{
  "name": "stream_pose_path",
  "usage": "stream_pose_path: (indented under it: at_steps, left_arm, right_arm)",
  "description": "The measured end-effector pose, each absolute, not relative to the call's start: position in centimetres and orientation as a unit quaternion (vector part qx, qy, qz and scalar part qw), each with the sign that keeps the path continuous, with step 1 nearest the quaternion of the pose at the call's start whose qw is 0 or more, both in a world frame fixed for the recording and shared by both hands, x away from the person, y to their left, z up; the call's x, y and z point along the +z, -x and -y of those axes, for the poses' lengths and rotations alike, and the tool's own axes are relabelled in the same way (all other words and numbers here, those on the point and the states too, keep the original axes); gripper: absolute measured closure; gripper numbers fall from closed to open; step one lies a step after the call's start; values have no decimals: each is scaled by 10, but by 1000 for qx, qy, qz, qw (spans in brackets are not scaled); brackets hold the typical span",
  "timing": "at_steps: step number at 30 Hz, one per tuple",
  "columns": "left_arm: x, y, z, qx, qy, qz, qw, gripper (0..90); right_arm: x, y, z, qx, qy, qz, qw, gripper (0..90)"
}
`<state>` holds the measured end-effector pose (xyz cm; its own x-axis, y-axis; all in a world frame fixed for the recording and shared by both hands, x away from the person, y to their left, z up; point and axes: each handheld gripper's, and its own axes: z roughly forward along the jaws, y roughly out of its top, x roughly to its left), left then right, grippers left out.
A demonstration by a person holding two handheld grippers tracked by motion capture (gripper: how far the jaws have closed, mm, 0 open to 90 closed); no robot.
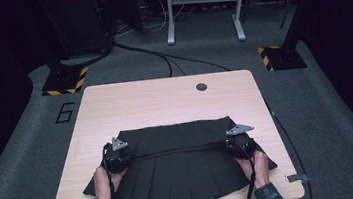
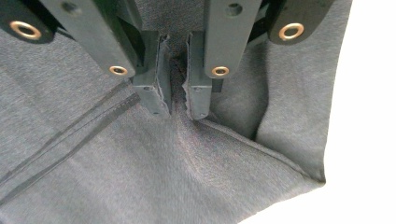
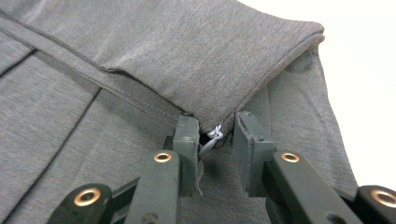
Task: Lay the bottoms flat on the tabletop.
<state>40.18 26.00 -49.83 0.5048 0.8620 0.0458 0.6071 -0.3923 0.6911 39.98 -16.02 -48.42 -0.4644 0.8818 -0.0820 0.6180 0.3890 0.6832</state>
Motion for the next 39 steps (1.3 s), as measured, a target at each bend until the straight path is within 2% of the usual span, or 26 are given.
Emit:
stream_pose_path:
  at_steps: [16,20,23,25,26,27,28,29,31,36,39]
  left_arm:
    - [-490,-386,-263,209,-815,-438,318,808]
    - [-462,-413,-260,237,-812,-427,320,809]
    - [-433,-455,-260,264,-783,-454,334,801]
    - [-416,-479,-260,299,-746,-489,339,675]
    - [-409,-485,-262,306,-734,-503,339,616]
    - [-404,-489,-263,308,-728,-512,338,514]
    - [-401,-490,-264,305,-728,-513,338,417]
    - [-401,-487,-265,306,-730,-509,338,379]
    - [-404,-480,-267,302,-737,-504,334,289]
    - [-424,-463,-274,282,-754,-497,323,217]
    - [-434,-455,-279,271,-758,-501,319,208]
  right_arm:
    - [-486,-379,167,309,-461,-803,218,737]
    - [-459,-405,165,313,-451,-803,232,743]
    - [-429,-455,158,313,-444,-801,251,739]
    - [-413,-490,154,311,-466,-783,271,678]
    - [-406,-502,154,312,-478,-769,288,614]
    - [-399,-511,155,312,-493,-759,289,525]
    - [-394,-516,156,320,-502,-752,283,495]
    - [-391,-516,158,332,-503,-749,276,488]
    - [-391,-509,158,333,-500,-750,276,408]
    - [-411,-491,165,324,-500,-760,260,334]
    - [-423,-481,170,316,-502,-765,252,298]
